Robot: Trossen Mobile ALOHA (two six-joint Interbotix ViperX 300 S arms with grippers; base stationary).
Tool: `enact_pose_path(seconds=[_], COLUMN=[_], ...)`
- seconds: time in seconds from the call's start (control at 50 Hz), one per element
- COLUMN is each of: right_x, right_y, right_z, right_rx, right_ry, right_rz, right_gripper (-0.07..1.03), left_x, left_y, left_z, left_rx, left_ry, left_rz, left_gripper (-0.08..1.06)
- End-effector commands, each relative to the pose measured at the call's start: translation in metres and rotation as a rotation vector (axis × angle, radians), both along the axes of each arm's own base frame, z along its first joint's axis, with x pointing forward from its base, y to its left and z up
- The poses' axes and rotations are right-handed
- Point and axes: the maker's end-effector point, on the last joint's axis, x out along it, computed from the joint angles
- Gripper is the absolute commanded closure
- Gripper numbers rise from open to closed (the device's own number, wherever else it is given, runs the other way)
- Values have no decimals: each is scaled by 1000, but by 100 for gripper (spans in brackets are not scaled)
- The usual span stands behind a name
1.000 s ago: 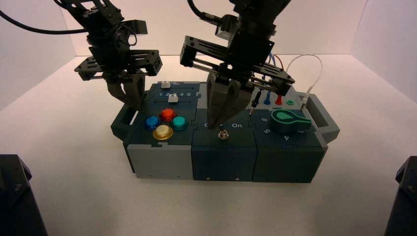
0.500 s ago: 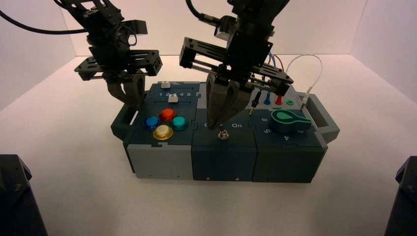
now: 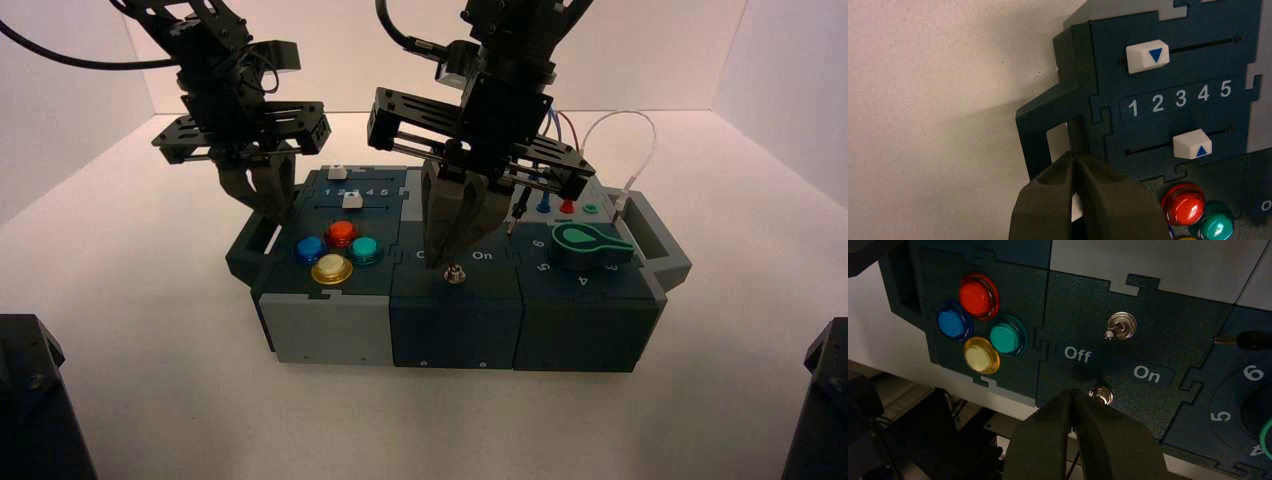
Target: Flip the bottom switch on with the right gripper.
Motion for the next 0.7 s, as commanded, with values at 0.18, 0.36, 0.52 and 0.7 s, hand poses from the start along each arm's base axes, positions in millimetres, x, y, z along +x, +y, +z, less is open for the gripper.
enact_pose_path(seconds=[0.18, 0.36, 0.52, 0.7], right_x=[-1, -3, -1, 10], right_y=[-10, -21, -29, -14], right_z=[-2, -5, -4, 12], right_rx=[-14, -30, -26, 25], right_ry=[3, 13, 0, -50], right_rz=[-15, -30, -49, -35], right_gripper=[98, 98, 98, 98], left_x=[0, 0, 0, 1], left_y=[1, 1, 1, 1], left_z=[-12, -12, -12, -12], left_rx=[23, 23, 24, 21], left_ry=[9, 11, 9, 5], left_rz=[-34, -36, -37, -35], left_gripper=[101, 101, 101, 101])
